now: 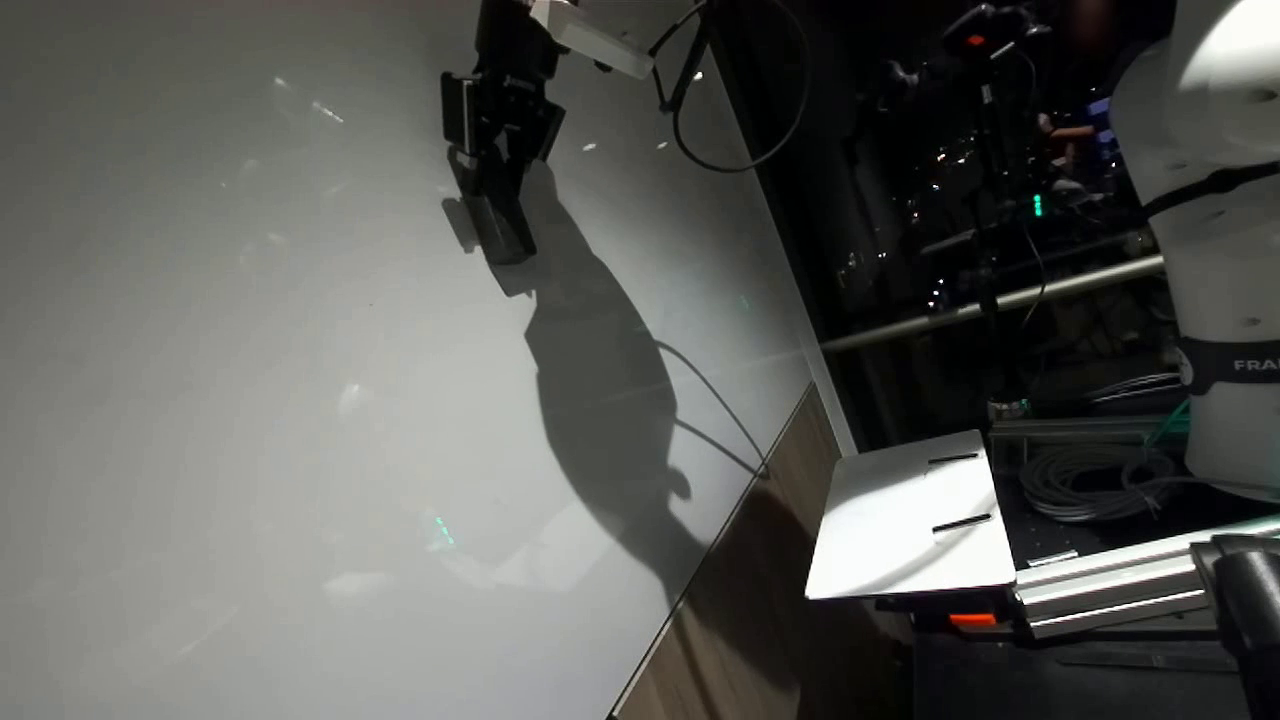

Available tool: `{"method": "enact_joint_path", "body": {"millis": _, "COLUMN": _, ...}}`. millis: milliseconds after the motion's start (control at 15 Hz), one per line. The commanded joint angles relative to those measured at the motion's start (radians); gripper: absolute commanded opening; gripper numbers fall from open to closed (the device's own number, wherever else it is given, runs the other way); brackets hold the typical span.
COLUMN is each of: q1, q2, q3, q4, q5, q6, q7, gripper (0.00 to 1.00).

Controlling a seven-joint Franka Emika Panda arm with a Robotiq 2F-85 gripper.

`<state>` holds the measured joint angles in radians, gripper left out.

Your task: Erase what was on the whiteboard

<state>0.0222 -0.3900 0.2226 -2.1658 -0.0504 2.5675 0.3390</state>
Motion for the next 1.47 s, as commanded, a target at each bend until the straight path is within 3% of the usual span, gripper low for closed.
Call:
{"method": "enact_joint_path", "body": {"millis": 0, "q1": -0.076, "q2": 0.106, "q3": -0.048, "q4": 0.087, "q5": -0.068, "q6": 0.056, "q7": -0.021, "gripper": 0.30}}
{"method": "enact_joint_path", "body": {"millis": 1067, "q1": -0.139, "q2": 0.121, "q3": -0.081, "q4": 0.116, "q5": -0.120, "q6": -0.027, "q7": 0.004, "gripper": 0.30}}
{"method": "enact_joint_path", "body": {"millis": 1400, "q1": -0.113, "q2": 0.135, "q3": -0.121, "q4": 0.166, "q5": -0.078, "q6": -0.085, "q7": -0.054, "gripper": 0.30}}
